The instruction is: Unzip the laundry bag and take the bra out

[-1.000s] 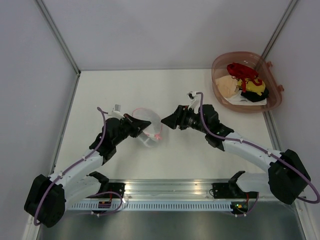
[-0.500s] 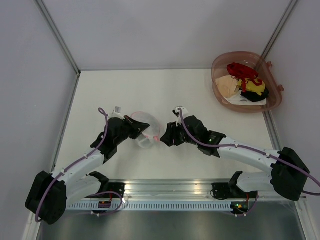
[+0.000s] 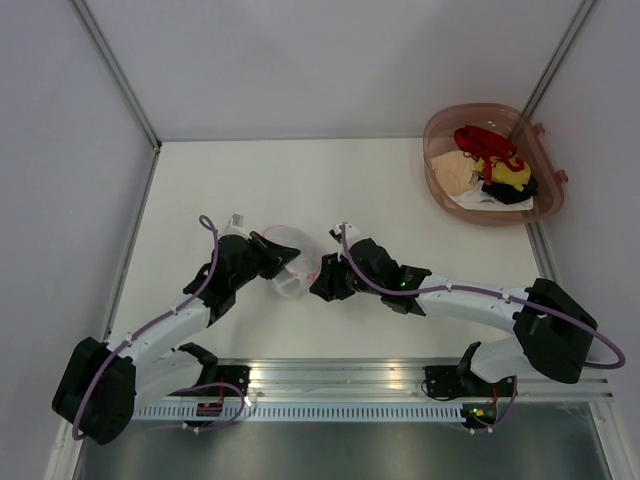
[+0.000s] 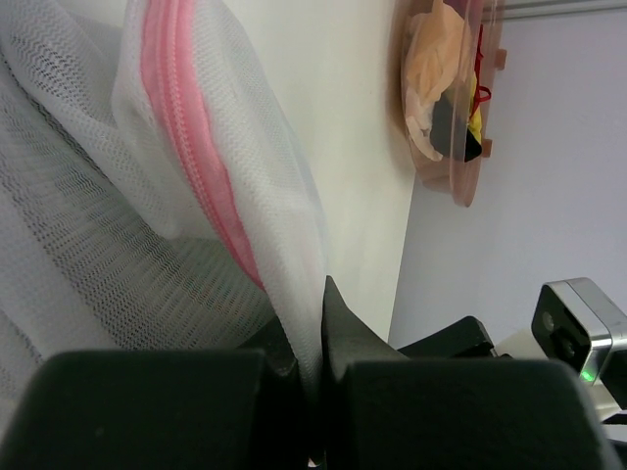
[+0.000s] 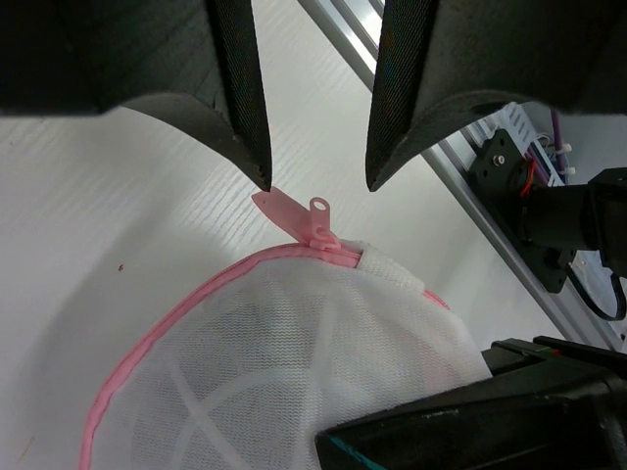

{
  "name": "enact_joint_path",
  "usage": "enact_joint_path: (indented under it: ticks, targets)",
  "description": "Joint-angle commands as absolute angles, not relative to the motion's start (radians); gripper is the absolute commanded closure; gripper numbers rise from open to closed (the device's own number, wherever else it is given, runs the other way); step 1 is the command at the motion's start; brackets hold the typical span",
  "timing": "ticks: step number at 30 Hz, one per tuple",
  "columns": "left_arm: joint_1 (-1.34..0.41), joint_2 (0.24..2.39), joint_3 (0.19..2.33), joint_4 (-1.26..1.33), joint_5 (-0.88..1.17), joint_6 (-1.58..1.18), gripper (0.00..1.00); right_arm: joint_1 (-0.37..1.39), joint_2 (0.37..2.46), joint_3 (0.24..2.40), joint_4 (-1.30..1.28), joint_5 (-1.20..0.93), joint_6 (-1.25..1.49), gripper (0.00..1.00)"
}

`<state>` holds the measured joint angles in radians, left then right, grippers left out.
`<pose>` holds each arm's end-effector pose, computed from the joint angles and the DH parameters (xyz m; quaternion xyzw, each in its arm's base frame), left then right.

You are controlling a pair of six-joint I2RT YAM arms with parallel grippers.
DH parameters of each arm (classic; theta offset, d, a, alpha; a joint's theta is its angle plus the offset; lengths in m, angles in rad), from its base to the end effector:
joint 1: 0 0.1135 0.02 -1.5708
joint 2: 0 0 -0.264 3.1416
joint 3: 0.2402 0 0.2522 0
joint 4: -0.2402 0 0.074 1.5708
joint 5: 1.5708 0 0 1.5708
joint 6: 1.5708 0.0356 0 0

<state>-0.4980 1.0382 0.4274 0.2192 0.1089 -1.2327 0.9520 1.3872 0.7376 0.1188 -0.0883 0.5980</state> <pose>0.1933 -0.1095 0.2078 -0.2698 0.7854 -0.4520 0.3255 0.1700 0.2442 0.2173 -0.1742 0.8496 0.3747 0.3278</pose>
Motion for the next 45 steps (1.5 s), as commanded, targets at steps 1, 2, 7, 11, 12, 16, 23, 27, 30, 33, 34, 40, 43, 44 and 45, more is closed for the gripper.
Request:
enact_joint_path:
  ticks: [1, 2, 7, 11, 12, 16, 23, 27, 30, 33, 34, 40, 43, 44, 45]
  targets:
    - [-0.500, 1.028, 0.466, 0.258, 0.120, -1.229, 0.98, 0.957, 1.393, 0.775, 0.176, -0.089, 0.600, 0.53]
    - [-0.500, 1.028, 0.465, 0.259, 0.121, -1.229, 0.98, 0.956, 1.394, 0.775, 0.178, -0.087, 0.601, 0.54]
    - [-0.500, 1.043, 0.465, 0.276, 0.135, -1.236, 0.98, 0.956, 1.410, 0.778, 0.202, -0.100, 0.607, 0.58]
    - [-0.500, 1.043, 0.463, 0.276, 0.137, -1.238, 0.98, 0.957, 1.430, 0.785, 0.216, -0.110, 0.617, 0.59]
    - [-0.500, 1.043, 0.463, 0.276, 0.135, -1.238, 0.98, 0.957, 1.431, 0.787, 0.219, -0.112, 0.618, 0.60]
    - [-0.500, 1.038, 0.462, 0.273, 0.135, -1.238, 0.98, 0.956, 1.434, 0.790, 0.224, -0.109, 0.617, 0.67]
    - [-0.500, 1.035, 0.451, 0.293, 0.147, -1.233, 0.98, 0.957, 1.417, 0.787, 0.196, -0.086, 0.611, 1.00]
    - [-0.500, 1.029, 0.413, 0.396, 0.202, -1.194, 0.98, 0.957, 1.407, 0.779, 0.161, -0.077, 0.592, 1.00]
    - [-0.500, 1.016, 0.384, 0.417, 0.241, -1.129, 0.98, 0.957, 1.397, 0.791, 0.108, -0.071, 0.558, 0.99]
    - [-0.499, 0.970, 0.345, 0.384, 0.245, -1.068, 0.98, 0.956, 1.397, 0.811, 0.045, -0.060, 0.514, 1.00]
    - [-0.499, 0.954, 0.330, 0.376, 0.242, -1.063, 0.98, 0.956, 1.396, 0.810, 0.035, -0.042, 0.505, 1.00]
    - [-0.497, 0.824, 0.236, 0.344, 0.176, -1.091, 0.98, 0.957, 1.350, 0.749, 0.089, -0.050, 0.528, 0.63]
    - [-0.497, 0.808, 0.227, 0.345, 0.156, -1.095, 0.98, 0.956, 1.345, 0.712, 0.187, -0.152, 0.571, 0.52]
    - [-0.497, 0.810, 0.230, 0.347, 0.156, -1.095, 0.98, 0.956, 1.342, 0.700, 0.218, -0.188, 0.581, 0.51]
    - [-0.497, 0.813, 0.232, 0.350, 0.158, -1.095, 0.98, 0.957, 1.342, 0.678, 0.269, -0.207, 0.601, 0.51]
